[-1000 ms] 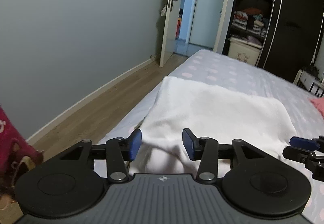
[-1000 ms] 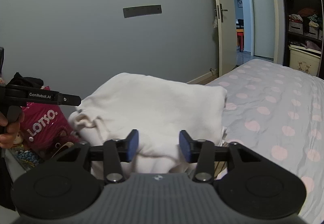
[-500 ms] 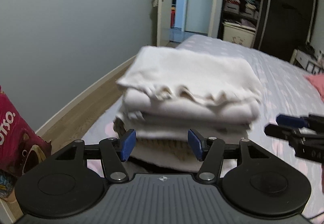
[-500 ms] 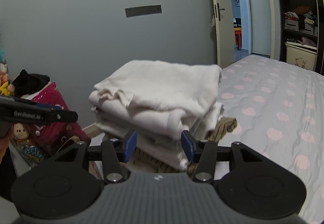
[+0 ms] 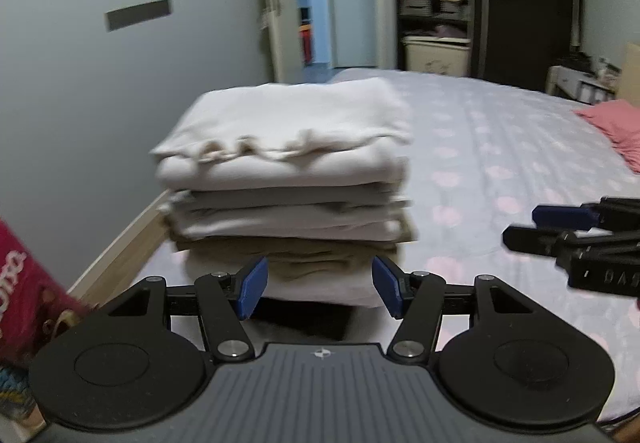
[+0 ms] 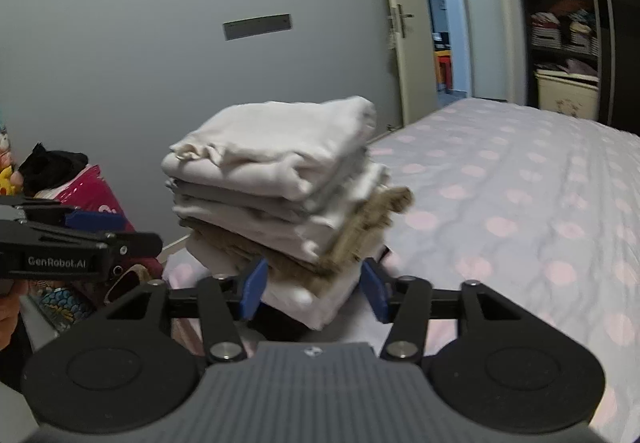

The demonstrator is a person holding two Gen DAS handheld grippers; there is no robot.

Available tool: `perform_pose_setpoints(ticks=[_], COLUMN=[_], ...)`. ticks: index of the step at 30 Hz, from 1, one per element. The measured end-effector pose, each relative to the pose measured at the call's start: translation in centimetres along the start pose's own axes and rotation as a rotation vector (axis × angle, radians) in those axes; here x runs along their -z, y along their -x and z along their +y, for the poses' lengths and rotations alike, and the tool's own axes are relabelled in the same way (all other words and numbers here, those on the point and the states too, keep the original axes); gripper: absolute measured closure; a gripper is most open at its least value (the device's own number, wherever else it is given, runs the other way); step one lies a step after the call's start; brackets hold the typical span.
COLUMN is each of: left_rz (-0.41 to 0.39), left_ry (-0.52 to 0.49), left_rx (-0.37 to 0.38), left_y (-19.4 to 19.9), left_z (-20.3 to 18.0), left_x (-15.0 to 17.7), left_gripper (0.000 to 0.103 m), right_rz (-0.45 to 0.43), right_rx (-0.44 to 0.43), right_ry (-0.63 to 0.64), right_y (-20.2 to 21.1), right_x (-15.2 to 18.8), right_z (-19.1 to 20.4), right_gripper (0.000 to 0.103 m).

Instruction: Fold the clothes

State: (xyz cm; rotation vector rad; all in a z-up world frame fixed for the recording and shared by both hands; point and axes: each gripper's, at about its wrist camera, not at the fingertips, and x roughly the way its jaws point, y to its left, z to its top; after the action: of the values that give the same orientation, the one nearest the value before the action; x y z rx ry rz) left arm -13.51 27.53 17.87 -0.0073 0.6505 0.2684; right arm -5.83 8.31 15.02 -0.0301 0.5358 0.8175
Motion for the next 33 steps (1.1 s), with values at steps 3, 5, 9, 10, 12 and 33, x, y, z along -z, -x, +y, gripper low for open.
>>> perform_pose_setpoints(ticks=[3, 5, 9, 10, 12, 33], left_rz=[-0.009, -0.014, -0.028, -0.029, -0.037, 0.009], left_ry=[-0.029, -0.044, -0.065, -0.068, -0.077, -0.069], left_rx=[0.065, 0.104, 0.195, 0.221, 0.264, 0.438], left_y=[-0.5, -0.9, -1.8, -2.1, -2.4, -9.0], left_z=[-3.1, -5.2, -9.6, -10.7, -13.0, -30.0], left_x=[0.1, 0.0, -0.1, -0.2, -0.1, 7.8], left_gripper=[0.047, 0.047, 0.047, 0.047, 0.047, 0.032], right_rz=[-0.001, 0.0, 0.01, 0.014, 0.017, 0.046], right_rx=[0.044, 0.076, 0.13, 0.147, 0.184, 0.53], right_ry=[-0.015, -0.024, -0.084, -0.096, -0.112, -0.31], right_y=[2.0, 3.3, 6.1, 6.8, 8.1, 14.9], right_x=[1.7, 2.8, 5.2, 5.7, 6.8, 18.5], right_z=[-1.8, -3.0, -6.0, -6.8, -8.1, -19.4], right_gripper=[0.042, 0.042, 0.041, 0.041, 0.04, 0.029])
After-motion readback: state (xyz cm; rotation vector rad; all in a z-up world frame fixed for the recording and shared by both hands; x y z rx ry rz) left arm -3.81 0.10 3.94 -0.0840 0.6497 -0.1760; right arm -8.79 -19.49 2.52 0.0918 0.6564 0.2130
